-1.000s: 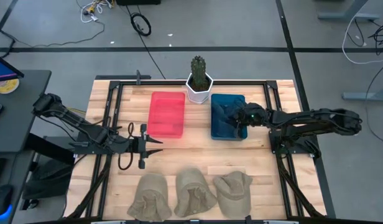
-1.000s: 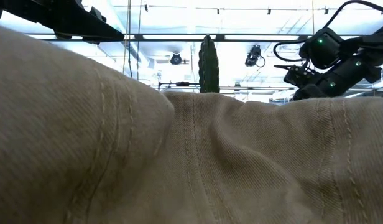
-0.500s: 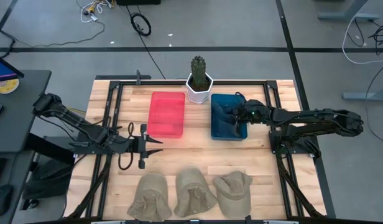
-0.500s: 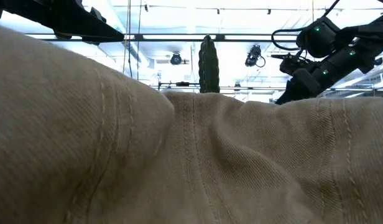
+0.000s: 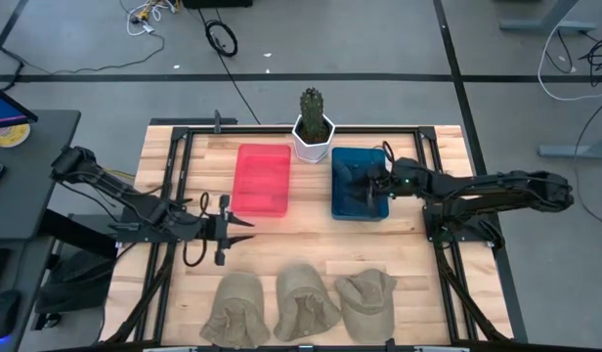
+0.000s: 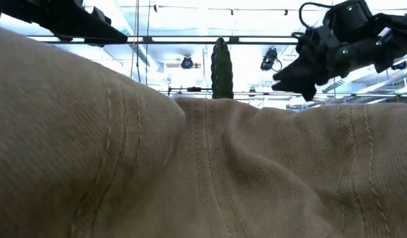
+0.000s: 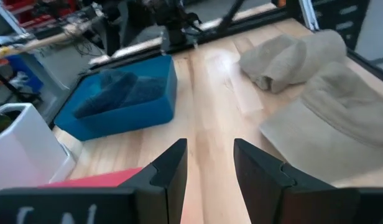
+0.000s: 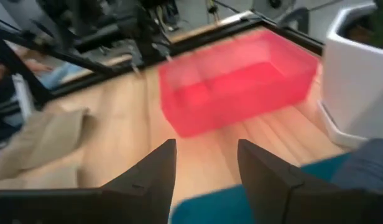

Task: Pick & Place hat
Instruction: Put the right brown cap into the red bin

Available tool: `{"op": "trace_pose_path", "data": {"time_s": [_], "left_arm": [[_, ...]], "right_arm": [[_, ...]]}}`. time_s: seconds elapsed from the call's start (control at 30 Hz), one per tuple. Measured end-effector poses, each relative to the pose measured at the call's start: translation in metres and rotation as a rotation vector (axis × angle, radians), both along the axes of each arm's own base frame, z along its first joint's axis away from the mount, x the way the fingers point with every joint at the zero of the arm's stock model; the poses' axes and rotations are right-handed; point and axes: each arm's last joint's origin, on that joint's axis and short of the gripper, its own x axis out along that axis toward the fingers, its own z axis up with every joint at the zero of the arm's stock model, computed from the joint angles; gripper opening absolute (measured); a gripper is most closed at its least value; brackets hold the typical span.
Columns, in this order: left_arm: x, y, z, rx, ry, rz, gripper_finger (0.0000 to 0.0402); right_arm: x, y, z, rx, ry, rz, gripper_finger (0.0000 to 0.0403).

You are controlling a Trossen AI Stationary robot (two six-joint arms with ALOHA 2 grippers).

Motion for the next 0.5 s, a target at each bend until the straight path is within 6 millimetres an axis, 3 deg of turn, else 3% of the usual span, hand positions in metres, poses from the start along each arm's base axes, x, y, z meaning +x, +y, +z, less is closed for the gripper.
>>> {"op": "trace_pose_path", "data": {"time_s": [0.17,0.5], "left_arm": [[-0.009,0.003,0.001,-0.032,-0.013,-0.007,0.0135],[-0.044,0.027,-0.032,-0.109,-0.251,-0.028,0.0135]], "right_arm": [[0.003,0.011,0.008,0.003,-0.079,0.049,0.0173],[0.008,0.038,0.024,0.01,-0.235,0.192,0.0173]]}}
